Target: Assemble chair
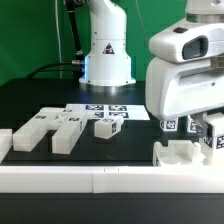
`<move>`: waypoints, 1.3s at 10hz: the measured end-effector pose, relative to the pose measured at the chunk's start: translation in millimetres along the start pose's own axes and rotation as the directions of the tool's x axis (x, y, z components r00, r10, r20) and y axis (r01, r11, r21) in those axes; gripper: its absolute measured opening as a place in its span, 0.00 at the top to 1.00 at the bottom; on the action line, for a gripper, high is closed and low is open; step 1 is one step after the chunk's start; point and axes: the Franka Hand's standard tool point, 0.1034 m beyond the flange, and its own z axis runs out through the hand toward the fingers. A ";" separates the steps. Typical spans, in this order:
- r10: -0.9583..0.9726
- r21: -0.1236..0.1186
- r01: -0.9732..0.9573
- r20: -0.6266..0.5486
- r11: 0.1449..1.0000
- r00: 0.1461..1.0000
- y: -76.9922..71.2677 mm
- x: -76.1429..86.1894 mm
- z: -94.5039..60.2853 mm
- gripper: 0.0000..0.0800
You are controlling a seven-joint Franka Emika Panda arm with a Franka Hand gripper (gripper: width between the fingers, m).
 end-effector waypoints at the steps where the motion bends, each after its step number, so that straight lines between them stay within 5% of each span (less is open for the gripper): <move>1: 0.001 0.000 -0.001 0.000 1.000 1.000 0.0 0.0 0.0 0.64; 4: 0.059 -0.001 -0.059 -0.003 0.998 0.998 -0.2 0.1 0.2 0.64; 6: 0.283 0.000 -0.283 -0.017 0.959 0.959 -1.6 1.5 0.6 0.64; 13: 0.800 0.029 -0.800 -0.048 0.600 0.598 0.2 0.8 1.0 0.64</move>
Offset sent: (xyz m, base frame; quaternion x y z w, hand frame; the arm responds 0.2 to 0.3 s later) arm -0.0066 -0.0043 -0.0021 -0.0120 0.0052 0.0567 0.9983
